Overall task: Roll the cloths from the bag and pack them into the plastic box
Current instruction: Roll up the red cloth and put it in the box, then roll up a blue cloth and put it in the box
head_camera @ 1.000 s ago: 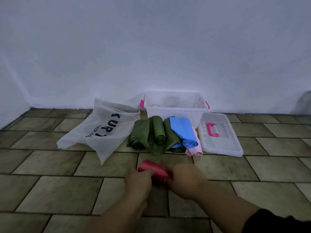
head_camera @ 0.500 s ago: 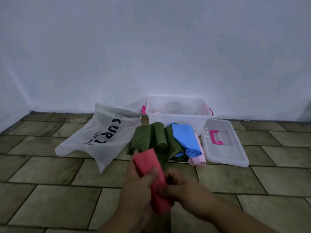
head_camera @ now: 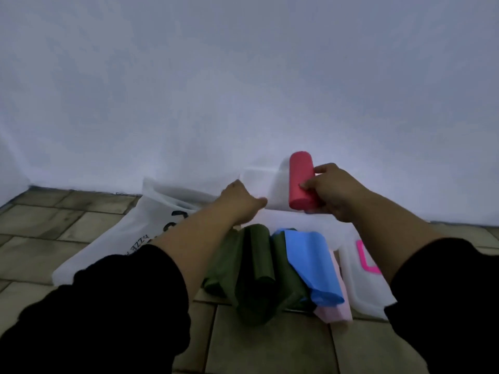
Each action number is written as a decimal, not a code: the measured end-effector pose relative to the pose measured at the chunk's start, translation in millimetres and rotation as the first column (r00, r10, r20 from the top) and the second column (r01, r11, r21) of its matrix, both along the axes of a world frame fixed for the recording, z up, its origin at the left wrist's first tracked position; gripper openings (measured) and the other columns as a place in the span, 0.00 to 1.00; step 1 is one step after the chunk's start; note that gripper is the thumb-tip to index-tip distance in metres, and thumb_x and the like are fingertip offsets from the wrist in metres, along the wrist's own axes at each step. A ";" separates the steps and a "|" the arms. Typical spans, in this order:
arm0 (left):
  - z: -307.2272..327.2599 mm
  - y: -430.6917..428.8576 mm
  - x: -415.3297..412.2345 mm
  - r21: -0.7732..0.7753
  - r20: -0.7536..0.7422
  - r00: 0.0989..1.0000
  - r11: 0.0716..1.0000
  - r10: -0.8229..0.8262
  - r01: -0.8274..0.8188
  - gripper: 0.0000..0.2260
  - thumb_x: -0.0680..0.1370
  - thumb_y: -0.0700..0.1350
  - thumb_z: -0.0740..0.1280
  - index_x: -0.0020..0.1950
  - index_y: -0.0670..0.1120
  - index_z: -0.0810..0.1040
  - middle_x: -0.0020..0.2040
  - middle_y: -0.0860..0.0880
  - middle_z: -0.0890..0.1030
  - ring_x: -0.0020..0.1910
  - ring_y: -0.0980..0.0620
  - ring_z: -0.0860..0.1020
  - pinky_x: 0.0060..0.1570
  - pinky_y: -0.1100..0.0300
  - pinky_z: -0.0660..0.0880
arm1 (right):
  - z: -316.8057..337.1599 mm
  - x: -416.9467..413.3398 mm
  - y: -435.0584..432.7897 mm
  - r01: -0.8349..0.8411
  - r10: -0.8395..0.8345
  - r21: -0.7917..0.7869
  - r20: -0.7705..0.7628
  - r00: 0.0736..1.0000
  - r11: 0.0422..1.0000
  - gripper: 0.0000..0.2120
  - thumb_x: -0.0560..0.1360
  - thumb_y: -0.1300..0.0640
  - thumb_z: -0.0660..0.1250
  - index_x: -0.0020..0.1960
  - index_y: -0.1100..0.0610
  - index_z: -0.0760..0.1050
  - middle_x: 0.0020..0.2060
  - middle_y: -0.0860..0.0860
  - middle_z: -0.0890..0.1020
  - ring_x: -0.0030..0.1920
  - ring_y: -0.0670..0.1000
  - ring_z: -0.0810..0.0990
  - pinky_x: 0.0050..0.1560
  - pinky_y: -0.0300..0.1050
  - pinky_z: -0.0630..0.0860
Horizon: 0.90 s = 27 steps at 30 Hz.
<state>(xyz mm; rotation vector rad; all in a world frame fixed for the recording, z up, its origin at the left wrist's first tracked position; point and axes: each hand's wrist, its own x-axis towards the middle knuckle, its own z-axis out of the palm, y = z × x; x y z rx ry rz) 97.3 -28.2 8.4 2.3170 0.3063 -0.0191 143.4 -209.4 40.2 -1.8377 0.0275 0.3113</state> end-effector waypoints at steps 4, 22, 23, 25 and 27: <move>-27.3 4.5 14.7 0.149 -0.099 0.994 0.987 -0.049 0.063 0.38 0.78 0.56 0.63 0.77 0.40 0.47 0.78 0.44 0.52 0.74 0.44 0.59 0.70 0.47 0.61 | -22.4 47.6 9.2 -0.152 0.144 -0.494 -0.055 0.988 0.856 0.17 0.73 0.68 0.62 0.62 0.64 0.73 0.46 0.63 0.77 0.38 0.58 0.77 0.41 0.53 0.79; -43.3 5.7 23.4 0.229 -0.104 0.994 0.972 -0.030 0.053 0.39 0.79 0.58 0.59 0.77 0.44 0.39 0.79 0.48 0.43 0.77 0.48 0.49 0.73 0.42 0.52 | -70.2 93.7 55.4 -0.568 0.554 -0.819 -0.435 0.710 0.086 0.20 0.75 0.52 0.65 0.66 0.53 0.74 0.62 0.56 0.77 0.60 0.57 0.75 0.65 0.56 0.70; -43.4 6.0 24.0 0.226 -0.104 0.994 0.973 -0.026 0.050 0.39 0.79 0.58 0.59 0.77 0.44 0.39 0.79 0.48 0.43 0.77 0.48 0.49 0.74 0.42 0.52 | -69.7 94.6 54.2 -0.591 0.551 -0.803 -0.458 0.697 0.080 0.21 0.76 0.53 0.65 0.68 0.52 0.72 0.64 0.55 0.76 0.61 0.58 0.75 0.65 0.56 0.69; -43.7 5.7 24.2 0.215 -0.105 0.994 0.975 -0.025 0.048 0.39 0.79 0.58 0.59 0.77 0.45 0.38 0.79 0.48 0.43 0.77 0.48 0.48 0.74 0.42 0.52 | -60.8 89.0 49.5 -0.615 0.559 -0.782 -0.469 0.684 0.097 0.22 0.77 0.52 0.64 0.70 0.51 0.69 0.66 0.54 0.74 0.63 0.57 0.73 0.67 0.54 0.67; -43.9 5.3 22.8 0.208 -0.100 0.995 0.977 -0.024 0.044 0.38 0.79 0.58 0.59 0.77 0.45 0.39 0.79 0.49 0.43 0.77 0.49 0.48 0.73 0.42 0.52 | -48.2 76.7 43.5 -0.487 0.605 -0.822 -0.232 0.762 0.297 0.18 0.79 0.53 0.62 0.68 0.52 0.72 0.65 0.53 0.75 0.63 0.55 0.73 0.66 0.47 0.67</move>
